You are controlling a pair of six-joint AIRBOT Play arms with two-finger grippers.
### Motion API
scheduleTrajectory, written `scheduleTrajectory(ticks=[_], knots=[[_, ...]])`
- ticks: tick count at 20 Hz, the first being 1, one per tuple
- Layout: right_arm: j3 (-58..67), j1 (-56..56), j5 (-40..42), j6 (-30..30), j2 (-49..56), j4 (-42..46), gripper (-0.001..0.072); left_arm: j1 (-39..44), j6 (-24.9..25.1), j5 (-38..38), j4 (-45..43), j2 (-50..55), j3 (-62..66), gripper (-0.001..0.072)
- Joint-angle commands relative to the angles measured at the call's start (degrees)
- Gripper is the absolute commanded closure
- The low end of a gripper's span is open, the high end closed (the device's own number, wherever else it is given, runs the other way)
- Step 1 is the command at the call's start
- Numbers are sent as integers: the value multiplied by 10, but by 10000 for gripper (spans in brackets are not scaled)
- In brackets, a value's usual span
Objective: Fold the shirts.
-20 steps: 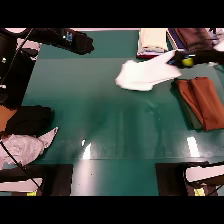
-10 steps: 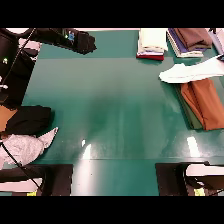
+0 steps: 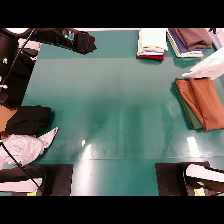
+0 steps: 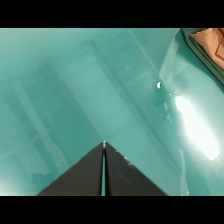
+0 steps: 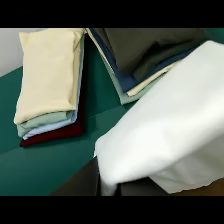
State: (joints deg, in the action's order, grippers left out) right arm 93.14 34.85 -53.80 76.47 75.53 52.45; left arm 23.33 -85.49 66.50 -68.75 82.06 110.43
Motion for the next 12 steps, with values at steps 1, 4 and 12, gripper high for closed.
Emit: scheduleTrajectory(ticks=[1,4,12], knots=[[0,0,-50,0,-22,3,691,0,0,3,0,0,0,679],[-24,0,-100,0,-32,3,691,0,1,13,0,0,0,679],[-286,61,-144,20,-199,144,690,0,5,21,0,0,0,679]])
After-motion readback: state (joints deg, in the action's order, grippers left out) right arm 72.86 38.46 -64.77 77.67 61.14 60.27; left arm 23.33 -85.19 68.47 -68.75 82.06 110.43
